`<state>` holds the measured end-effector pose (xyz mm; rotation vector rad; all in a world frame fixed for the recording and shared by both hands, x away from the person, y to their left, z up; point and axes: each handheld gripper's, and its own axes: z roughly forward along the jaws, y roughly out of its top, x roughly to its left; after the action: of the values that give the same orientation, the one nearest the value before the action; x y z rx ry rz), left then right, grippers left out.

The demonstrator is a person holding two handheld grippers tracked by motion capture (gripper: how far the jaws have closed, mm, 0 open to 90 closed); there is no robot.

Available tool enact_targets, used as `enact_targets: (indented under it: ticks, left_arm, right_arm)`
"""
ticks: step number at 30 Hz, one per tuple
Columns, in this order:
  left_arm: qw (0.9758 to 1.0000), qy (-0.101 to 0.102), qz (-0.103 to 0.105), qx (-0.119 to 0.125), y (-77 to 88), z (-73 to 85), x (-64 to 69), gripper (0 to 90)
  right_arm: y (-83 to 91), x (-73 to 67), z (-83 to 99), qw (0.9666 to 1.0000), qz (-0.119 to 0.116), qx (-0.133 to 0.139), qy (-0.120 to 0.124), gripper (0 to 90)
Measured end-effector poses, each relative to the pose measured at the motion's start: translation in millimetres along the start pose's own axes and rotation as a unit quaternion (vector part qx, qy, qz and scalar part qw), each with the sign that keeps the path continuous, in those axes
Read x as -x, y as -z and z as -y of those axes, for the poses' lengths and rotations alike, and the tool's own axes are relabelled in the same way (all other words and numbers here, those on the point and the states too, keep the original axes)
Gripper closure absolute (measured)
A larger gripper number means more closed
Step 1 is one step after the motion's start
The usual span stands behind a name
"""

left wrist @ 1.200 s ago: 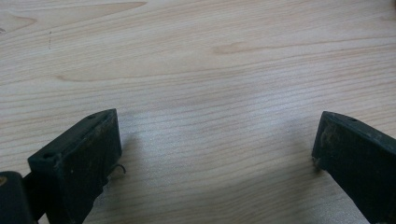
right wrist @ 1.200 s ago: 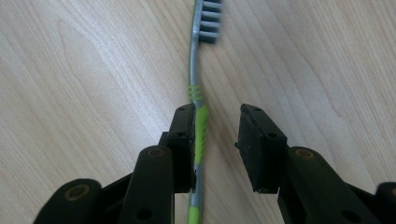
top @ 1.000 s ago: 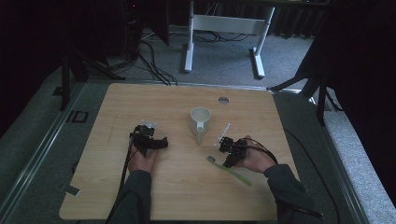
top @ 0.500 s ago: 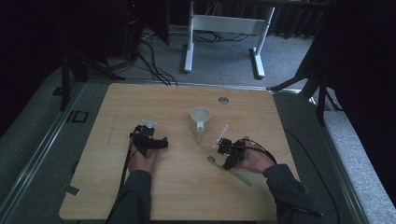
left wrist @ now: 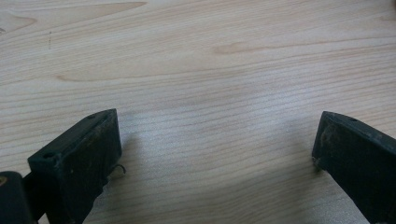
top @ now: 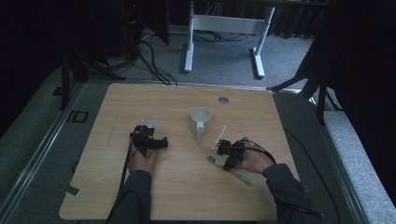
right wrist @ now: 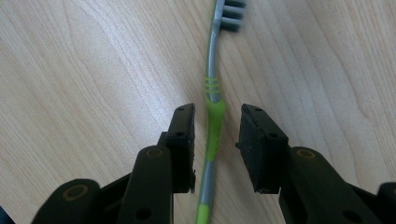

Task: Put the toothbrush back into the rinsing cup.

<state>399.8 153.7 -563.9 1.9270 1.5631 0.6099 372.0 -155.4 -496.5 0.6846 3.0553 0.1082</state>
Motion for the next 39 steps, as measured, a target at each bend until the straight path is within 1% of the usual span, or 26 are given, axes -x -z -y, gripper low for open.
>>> enact_targets:
  ticks: [15, 21, 30, 39]
  left_arm:
    - [1.0, 0.0, 0.0, 0.0, 0.0, 0.0, 0.0, 1.6]
    - [1.0, 0.0, 0.0, 0.0, 0.0, 0.0, 0.0, 1.6]
    - [1.0, 0.0, 0.0, 0.0, 0.0, 0.0, 0.0, 1.6]
    - [1.0, 0.0, 0.0, 0.0, 0.0, 0.0, 0.0, 1.6]
  right_arm:
    - [-5.1, 0.0, -0.3, 0.9998, -0.003, -0.017, 0.003, 65.7]
    - [-7.7, 1.3, 0.6, 0.9998, -0.007, -0.021, -0.001, 65.8]
    - [-12.5, 3.4, 0.2, 0.9996, -0.01, -0.025, 0.0, 67.3]
    - [-14.5, 2.7, 0.4, 0.9995, -0.012, -0.03, -0.001, 68.7]
